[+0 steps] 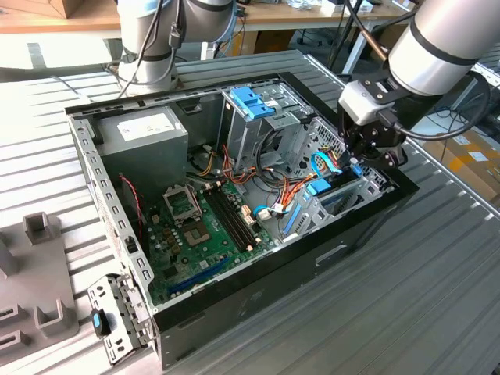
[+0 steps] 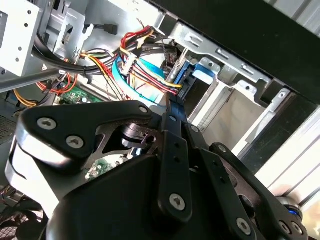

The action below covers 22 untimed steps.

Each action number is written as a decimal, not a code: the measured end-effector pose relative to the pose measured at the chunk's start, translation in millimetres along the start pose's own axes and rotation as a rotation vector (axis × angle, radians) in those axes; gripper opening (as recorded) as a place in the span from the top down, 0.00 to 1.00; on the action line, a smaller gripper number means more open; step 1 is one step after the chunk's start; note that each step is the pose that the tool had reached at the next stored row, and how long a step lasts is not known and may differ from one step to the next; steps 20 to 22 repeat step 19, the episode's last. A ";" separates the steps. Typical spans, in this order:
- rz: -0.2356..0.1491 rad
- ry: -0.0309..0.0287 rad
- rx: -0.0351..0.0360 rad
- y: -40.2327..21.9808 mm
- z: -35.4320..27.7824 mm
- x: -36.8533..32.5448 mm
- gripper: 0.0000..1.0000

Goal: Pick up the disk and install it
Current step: 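Insert the second disk wire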

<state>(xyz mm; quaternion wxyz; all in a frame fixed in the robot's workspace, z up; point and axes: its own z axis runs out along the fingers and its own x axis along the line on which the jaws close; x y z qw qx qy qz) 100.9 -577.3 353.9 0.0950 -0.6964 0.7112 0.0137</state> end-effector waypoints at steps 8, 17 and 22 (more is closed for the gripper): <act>0.000 -0.0016 -0.0001 -21.5 -7.8 -1.9 0.89; 0.000 -0.0022 -0.0002 -32.8 -15.4 -3.4 0.89; 0.000 -0.0022 -0.0002 -32.8 -15.3 -3.4 0.89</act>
